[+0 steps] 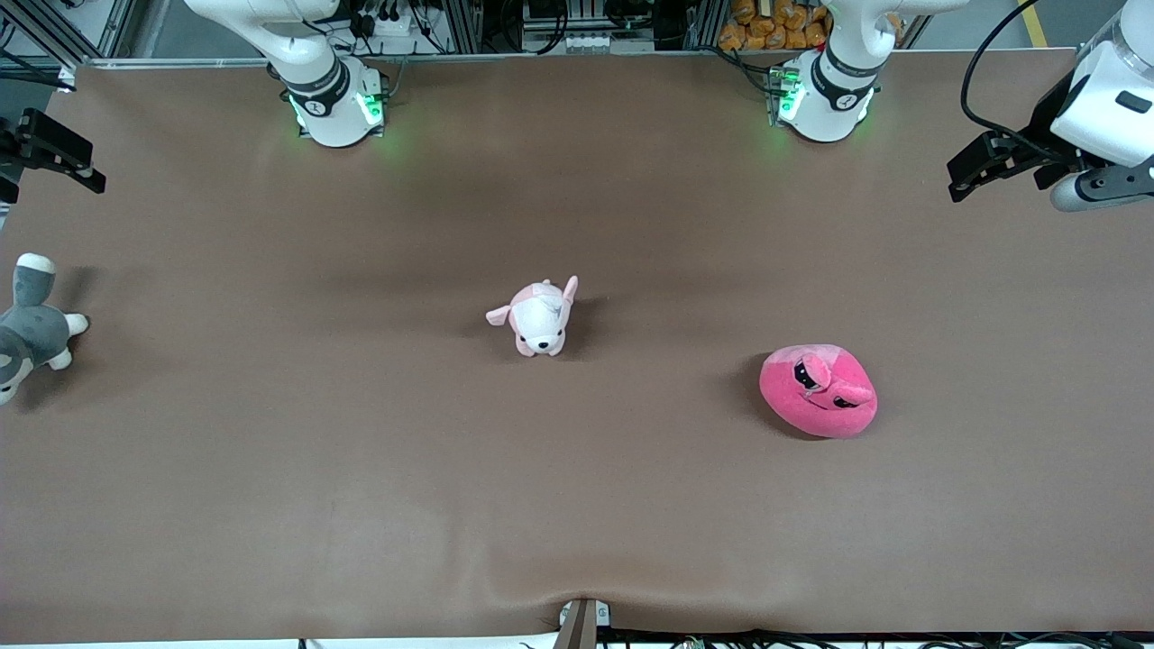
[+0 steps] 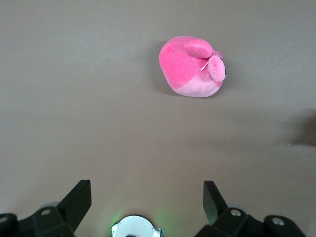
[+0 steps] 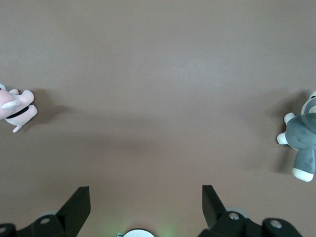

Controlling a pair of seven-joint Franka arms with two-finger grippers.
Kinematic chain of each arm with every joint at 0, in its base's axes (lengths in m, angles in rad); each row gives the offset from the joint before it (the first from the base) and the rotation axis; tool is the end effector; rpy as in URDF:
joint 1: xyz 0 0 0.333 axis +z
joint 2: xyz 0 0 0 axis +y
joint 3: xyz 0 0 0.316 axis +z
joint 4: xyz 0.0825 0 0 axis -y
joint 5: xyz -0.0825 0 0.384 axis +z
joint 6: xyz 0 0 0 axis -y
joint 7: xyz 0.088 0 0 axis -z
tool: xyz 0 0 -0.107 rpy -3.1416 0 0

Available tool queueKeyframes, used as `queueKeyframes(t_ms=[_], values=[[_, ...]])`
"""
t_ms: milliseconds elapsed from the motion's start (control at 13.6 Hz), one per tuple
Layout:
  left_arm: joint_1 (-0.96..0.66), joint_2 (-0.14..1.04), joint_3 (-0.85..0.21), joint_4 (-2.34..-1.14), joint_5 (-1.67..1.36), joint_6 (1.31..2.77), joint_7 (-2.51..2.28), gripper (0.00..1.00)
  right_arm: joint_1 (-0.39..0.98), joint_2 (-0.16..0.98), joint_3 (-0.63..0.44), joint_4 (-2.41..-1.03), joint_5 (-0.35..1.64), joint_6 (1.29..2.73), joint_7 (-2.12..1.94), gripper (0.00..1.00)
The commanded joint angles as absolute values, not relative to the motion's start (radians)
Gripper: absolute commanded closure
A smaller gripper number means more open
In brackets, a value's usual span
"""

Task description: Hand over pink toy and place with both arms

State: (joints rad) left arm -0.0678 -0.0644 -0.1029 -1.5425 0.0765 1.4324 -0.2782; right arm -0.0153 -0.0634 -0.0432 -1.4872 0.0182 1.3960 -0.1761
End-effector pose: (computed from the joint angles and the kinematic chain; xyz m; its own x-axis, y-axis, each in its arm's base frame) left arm 0.5134 -0.0814 0.6607 0.9929 0.1174 -0.0211 0.1150 -0.9891 -0.0920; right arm 0.5143 -0.0288 0.6820 0.9924 0.1206 -0.0238 0.1200 -0.9925 -0.0253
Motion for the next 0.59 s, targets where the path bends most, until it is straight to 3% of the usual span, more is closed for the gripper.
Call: queueKeyframes(t_ms=[0,515], values=[[-0.075,-0.063,-0.069,-1.516,0.075,1.391,-0.255,0.00,0.012,-0.091,-0.058,-1.511,0.028,1.394,-0.177,0.00],[-0.068,-0.034,-0.046,-1.508,0.074,1.399,-0.144,0.00,0.021,-0.074,-0.051,-1.491,0.035,1.407,-0.172,0.00]])
